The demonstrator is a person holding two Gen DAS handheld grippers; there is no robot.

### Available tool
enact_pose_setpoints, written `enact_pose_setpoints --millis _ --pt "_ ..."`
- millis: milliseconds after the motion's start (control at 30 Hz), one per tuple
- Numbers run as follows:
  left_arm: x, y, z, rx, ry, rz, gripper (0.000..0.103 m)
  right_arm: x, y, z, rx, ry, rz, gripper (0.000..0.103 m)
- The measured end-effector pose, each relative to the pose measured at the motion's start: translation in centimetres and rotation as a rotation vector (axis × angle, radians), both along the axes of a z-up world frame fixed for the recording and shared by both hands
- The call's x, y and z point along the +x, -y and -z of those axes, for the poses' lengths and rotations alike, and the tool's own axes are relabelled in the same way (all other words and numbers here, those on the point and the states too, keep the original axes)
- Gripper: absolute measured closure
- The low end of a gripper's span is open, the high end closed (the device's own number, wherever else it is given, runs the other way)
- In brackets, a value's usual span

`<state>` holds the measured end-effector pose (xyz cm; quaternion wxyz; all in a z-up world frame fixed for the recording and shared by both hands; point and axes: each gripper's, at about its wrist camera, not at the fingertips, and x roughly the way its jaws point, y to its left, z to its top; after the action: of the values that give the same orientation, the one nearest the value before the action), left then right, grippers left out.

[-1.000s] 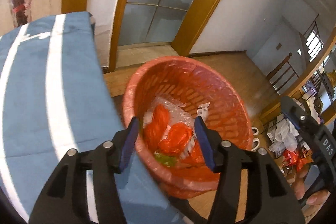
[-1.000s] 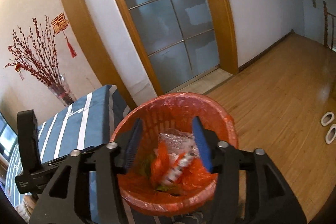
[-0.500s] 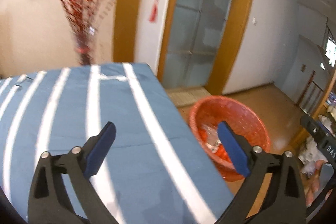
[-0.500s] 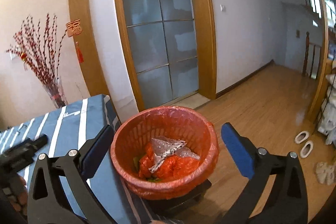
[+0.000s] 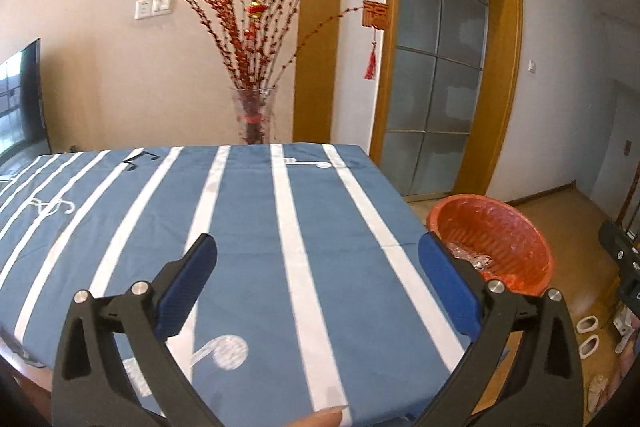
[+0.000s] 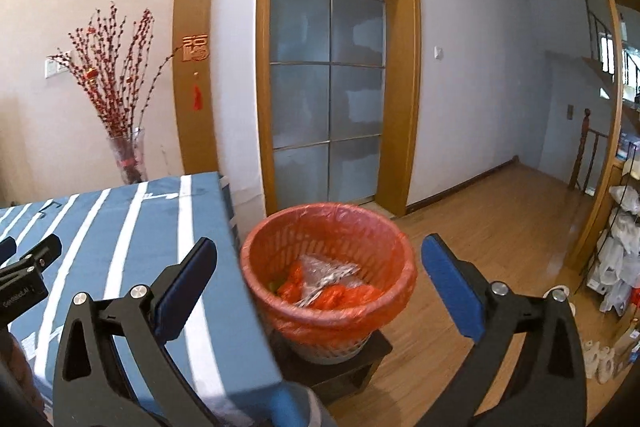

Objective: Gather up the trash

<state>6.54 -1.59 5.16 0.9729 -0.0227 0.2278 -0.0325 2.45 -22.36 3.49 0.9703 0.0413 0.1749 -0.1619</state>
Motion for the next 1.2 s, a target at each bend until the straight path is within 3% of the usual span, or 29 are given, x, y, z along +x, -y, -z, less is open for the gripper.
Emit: enact_pose_setpoints --millis 200,633,1200 --pt "-2.3 -0.6 0.8 0.001 0.009 -0.022 0.004 -1.4 -0.4 1.1 0.043 -0.030 -0.028 0.002" --pt "-5.8 -0.7 2.2 0.044 0.006 -0.040 0.004 -4.1 -1.9 2.2 0.023 -0.056 -0.030 0.002" --pt "-6.9 -0.8 3.1 0.054 -0.008 -0.034 0.004 -5.1 -2.5 3.6 0.034 -0.095 -0.029 0.002"
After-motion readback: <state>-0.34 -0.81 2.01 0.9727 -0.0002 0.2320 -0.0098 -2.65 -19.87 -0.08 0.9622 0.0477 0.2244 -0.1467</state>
